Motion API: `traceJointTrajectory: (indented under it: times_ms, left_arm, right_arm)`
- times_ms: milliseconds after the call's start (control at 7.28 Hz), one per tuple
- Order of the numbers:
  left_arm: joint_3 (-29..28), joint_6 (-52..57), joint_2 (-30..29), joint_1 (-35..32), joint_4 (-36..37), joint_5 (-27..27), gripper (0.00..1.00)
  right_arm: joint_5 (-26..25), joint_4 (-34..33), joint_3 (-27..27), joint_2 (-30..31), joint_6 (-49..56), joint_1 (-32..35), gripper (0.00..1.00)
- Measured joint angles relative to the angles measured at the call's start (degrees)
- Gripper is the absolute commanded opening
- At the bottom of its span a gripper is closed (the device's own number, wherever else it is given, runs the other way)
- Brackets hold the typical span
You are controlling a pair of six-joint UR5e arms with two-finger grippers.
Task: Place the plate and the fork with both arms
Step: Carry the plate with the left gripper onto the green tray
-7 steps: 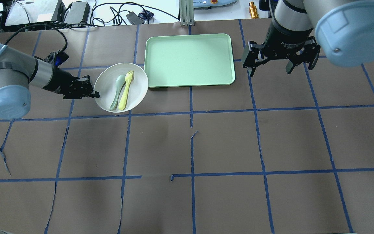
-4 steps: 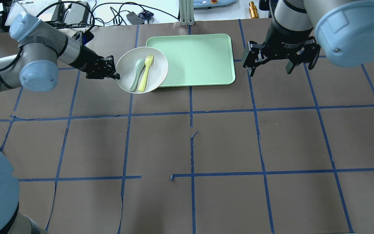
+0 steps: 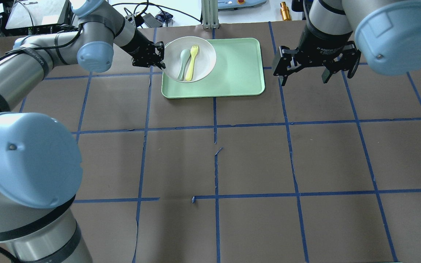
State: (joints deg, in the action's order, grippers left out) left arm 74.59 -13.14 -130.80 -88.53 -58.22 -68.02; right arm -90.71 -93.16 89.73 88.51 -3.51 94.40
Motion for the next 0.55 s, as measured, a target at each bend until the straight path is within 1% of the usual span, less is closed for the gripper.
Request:
traceJointTrajectory:
  times_ms: [137,275,550]
  left_arm:
    - [-2.9,-3.5,-2.8,-1.6,0.2,-1.0,0.0]
    - [-4.5,-6.9,-4.7,-2.9,1.2,-1.8,0.0]
    - [-4.9,-12.7,-6.6,-4.3,5.4,-2.3,0.0]
  right_arm:
    - [0.0,0.0,0.0,0.0,0.0,0.0,1.0]
    - [0.0,0.0,0.0,0.0,0.0,0.0,1.0]
    - [0.0,0.0,0.0,0.0,0.0,0.0,1.0]
